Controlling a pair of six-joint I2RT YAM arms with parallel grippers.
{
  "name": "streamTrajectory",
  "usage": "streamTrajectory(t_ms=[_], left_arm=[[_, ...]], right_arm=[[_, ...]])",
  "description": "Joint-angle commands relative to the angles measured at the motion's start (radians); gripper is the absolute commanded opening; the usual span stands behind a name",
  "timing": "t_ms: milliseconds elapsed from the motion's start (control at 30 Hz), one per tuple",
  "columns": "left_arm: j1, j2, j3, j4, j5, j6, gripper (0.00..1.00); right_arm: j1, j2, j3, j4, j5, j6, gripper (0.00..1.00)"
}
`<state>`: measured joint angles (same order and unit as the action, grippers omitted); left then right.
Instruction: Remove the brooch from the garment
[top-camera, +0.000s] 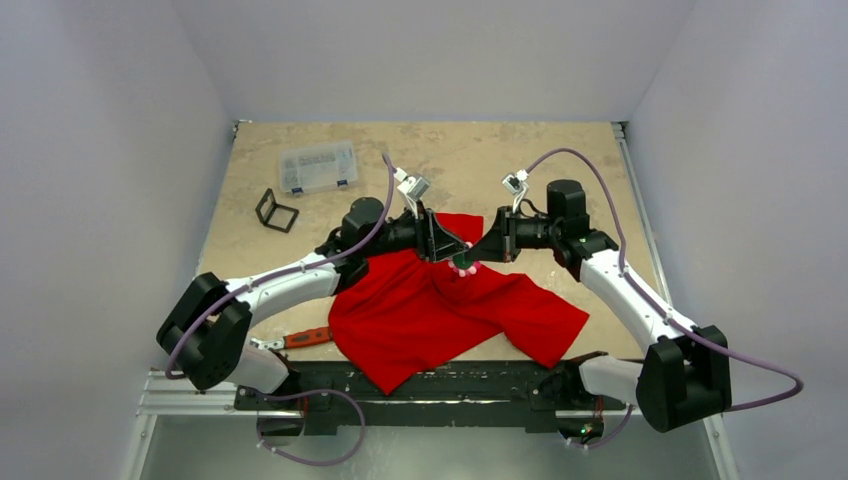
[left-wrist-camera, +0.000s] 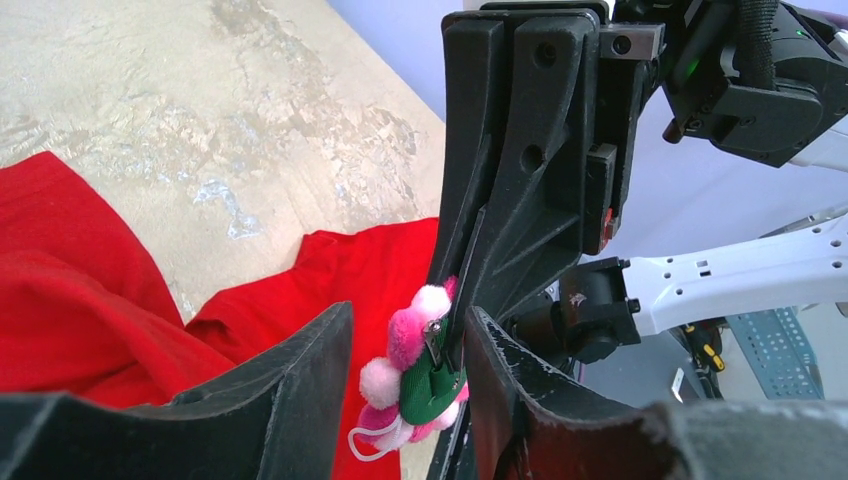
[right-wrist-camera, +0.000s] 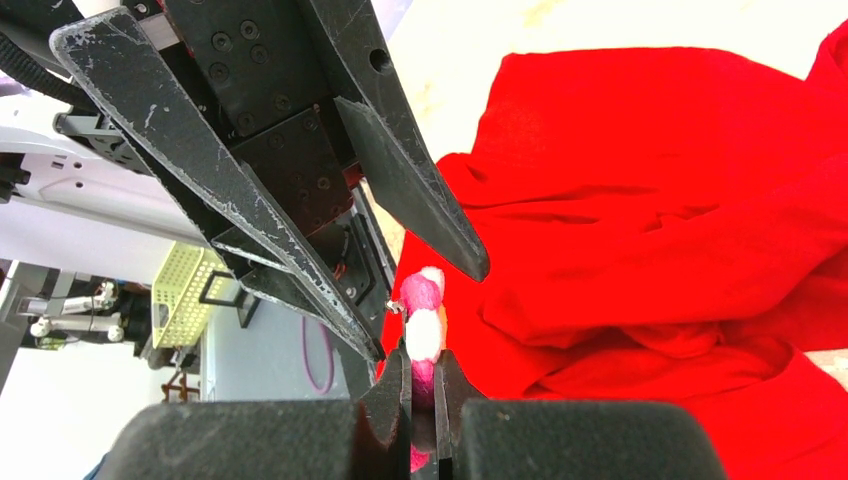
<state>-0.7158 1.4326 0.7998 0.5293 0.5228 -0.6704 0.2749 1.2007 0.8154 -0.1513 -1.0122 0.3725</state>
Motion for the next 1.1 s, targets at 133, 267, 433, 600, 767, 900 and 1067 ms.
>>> streamTrajectory(t_ms=[133, 267, 433, 600, 767, 900, 1067], left_arm=[[-0.002, -0.031, -0.010, 0.051, 0.038, 0.021, 0.51], [-0.002, -0.042, -0.021, 0.022, 0.023, 0.049, 0.52], [-0.002, -0.047, -0.027, 0.011, 0.012, 0.060, 0.52], [-0.002, -0.052, -0.030, 0.009, -0.006, 0.050, 0.46], [0.001, -0.055, -0.037, 0.006, -0.015, 0.032, 0.39], [0.005, -0.055, -0.046, 0.003, -0.015, 0.027, 0.36], [0.008, -0.047, -0.050, 0.028, 0.001, 0.016, 0.36]], right_arm=[[0.004, -0.014, 0.044, 0.016, -0.020, -0.015, 0.00], [0.004, -0.007, 0.047, 0.024, -0.029, -0.014, 0.00], [0.004, 0.001, 0.052, 0.032, -0.038, -0.012, 0.00], [0.004, 0.006, 0.059, 0.026, -0.039, -0.021, 0.00], [0.004, 0.005, 0.060, 0.026, -0.039, -0.024, 0.00], [0.003, 0.005, 0.059, 0.027, -0.041, -0.024, 0.00], [0.003, -0.001, 0.052, 0.045, -0.048, -0.019, 0.00]])
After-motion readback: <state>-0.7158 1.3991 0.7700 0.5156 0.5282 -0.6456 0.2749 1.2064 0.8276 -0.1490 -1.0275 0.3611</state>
